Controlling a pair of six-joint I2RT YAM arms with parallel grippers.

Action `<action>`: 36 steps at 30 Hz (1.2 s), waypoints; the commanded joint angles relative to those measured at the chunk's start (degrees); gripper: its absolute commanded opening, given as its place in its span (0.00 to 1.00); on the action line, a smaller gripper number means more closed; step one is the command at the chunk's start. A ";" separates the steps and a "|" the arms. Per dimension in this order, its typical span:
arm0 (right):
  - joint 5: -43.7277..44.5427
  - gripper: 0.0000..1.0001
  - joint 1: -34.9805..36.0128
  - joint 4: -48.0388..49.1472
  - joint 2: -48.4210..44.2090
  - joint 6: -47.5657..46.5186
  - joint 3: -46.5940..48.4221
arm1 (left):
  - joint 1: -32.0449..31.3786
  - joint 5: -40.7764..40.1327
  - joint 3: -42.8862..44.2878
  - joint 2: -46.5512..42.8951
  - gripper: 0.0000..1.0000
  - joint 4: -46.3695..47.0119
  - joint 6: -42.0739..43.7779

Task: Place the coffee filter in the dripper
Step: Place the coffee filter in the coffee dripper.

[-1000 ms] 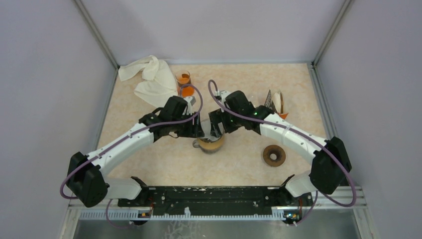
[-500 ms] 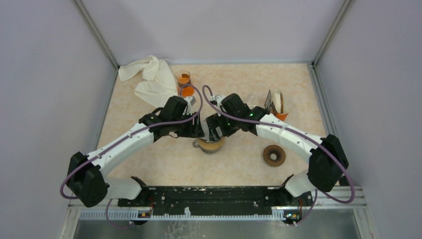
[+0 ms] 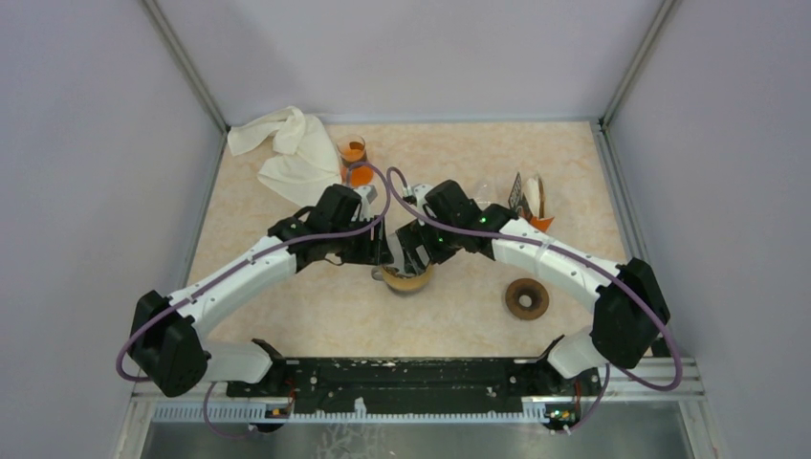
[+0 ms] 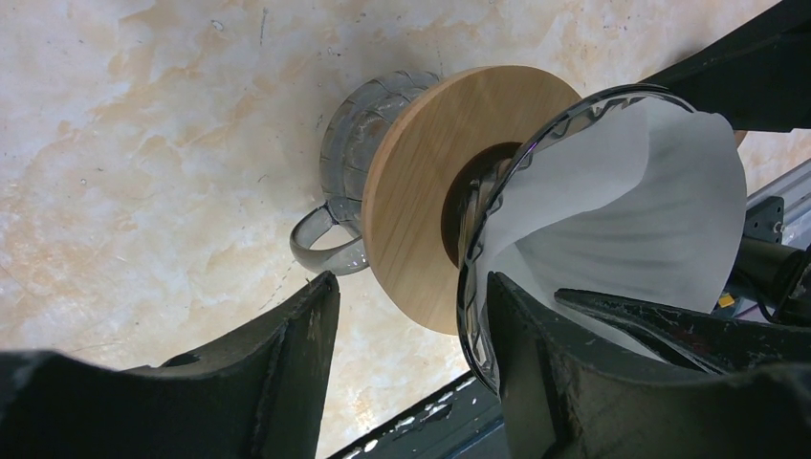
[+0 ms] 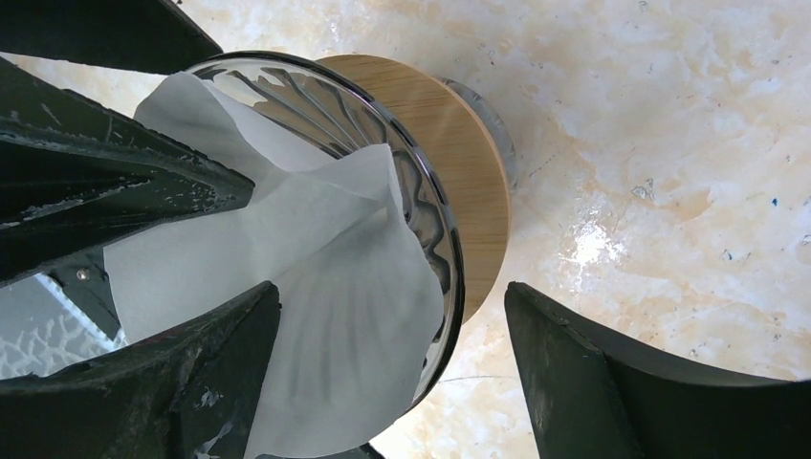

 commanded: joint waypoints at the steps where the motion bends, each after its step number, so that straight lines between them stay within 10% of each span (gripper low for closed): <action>1: 1.65 0.87 0.07 -0.08 -1.86 -0.85 2.79 | 0.02 0.13 1.48 0.53 0.64 -1.02 0.57; 36: 10.15 0.88 -0.36 4.49 -9.06 3.14 2.56 | 1.06 0.46 1.88 -5.60 0.81 4.11 -1.16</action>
